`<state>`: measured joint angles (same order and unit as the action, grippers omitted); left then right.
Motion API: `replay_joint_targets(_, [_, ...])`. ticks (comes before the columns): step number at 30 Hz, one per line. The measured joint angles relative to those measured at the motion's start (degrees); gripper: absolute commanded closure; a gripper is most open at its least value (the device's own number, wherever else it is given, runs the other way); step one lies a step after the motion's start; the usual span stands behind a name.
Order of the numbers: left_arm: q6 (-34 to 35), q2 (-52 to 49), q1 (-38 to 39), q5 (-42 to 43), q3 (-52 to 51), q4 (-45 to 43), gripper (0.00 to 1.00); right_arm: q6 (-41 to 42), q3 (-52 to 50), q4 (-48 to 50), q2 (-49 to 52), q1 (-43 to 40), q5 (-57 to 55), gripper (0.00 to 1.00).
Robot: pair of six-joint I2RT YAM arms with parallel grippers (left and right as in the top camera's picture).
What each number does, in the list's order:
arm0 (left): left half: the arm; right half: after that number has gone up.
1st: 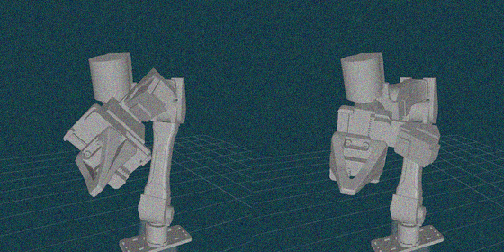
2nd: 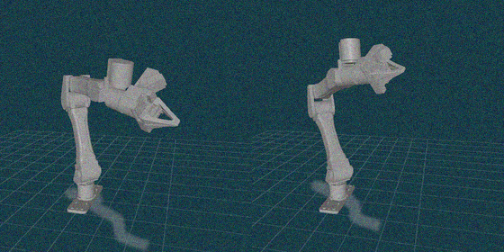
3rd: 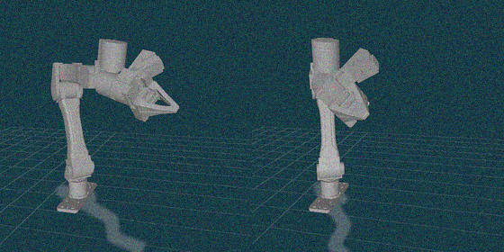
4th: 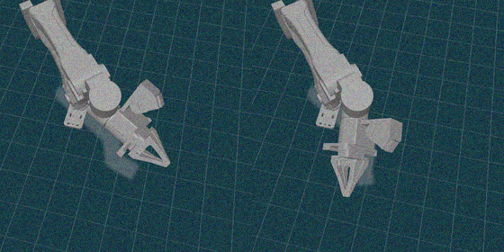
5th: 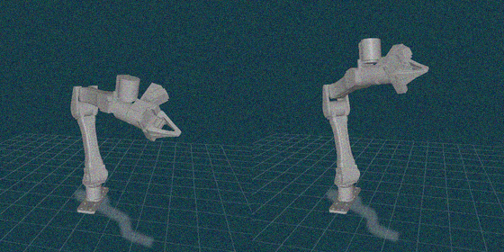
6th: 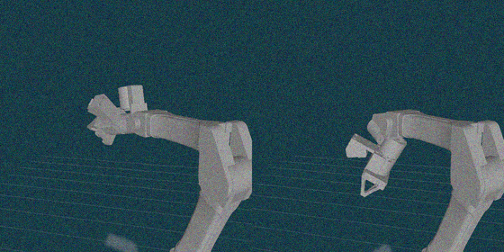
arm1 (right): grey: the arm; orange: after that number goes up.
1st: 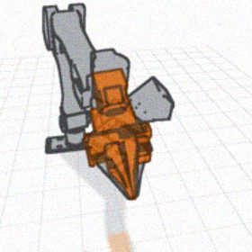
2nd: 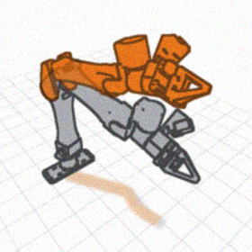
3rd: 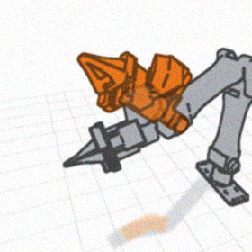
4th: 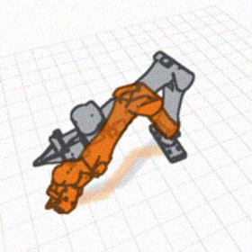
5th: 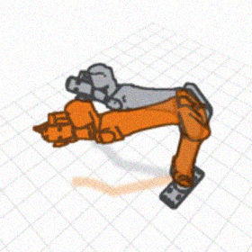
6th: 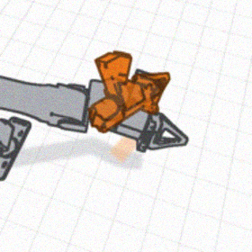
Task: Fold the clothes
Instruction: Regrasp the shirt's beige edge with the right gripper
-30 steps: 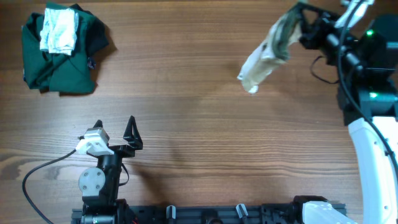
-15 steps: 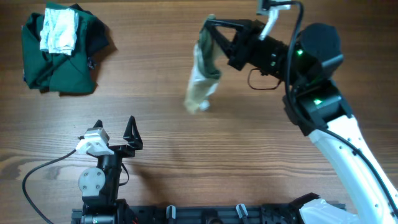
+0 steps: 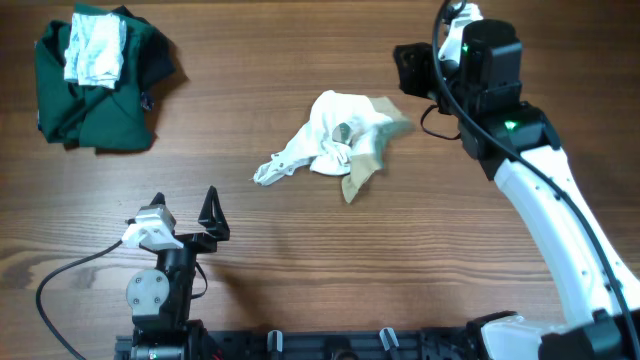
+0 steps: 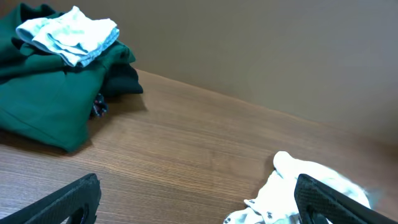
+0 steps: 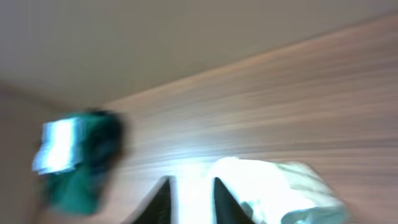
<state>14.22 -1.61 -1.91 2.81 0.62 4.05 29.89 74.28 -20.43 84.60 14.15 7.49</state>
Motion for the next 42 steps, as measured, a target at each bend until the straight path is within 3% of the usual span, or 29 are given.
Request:
replay_joint_targets(1, [0.00,0.00,0.00,0.00,0.00,0.00,0.00,-0.59,0.00,-0.35,0.48,-0.28,-1.99,0.63])
replay_joint_targets(3, [0.00,0.00,0.00,0.00,0.00,0.00,0.00,-2.01,0.00,-1.14,0.94,-1.16,-6.56,0.45])
replay_joint_targets(11, [0.00,0.00,0.00,0.00,0.00,-0.02,0.00,-7.21,0.00,-9.84,0.94,-1.62,-9.60,0.17])
replay_joint_targets(14, [0.00,0.00,0.00,0.00,0.00,-0.02,0.00,-7.85,0.00,-14.93,0.96,-1.62,-8.33,0.02])
replay_joint_targets(19, [0.00,0.00,0.00,0.00,0.00,0.00,0.00,-8.37,-0.59,-19.39,0.96,-1.62,-1.46,0.01])
replay_joint_targets(24, [0.00,0.00,0.00,0.00,0.00,0.00,0.00,-8.39,-5.88,-19.12,2.01,-1.60,6.73,0.14])
replay_joint_targets(31, [0.00,0.00,0.00,0.02,0.00,-0.02,0.00,-8.26,-7.74,-18.27,12.66,-0.02,13.53,0.17])
replay_joint_targets(42, [0.00,-2.01,0.00,0.02,0.02,-0.02,0.00,13.92,-8.22,-23.12,15.74,1.05,18.08,0.17])
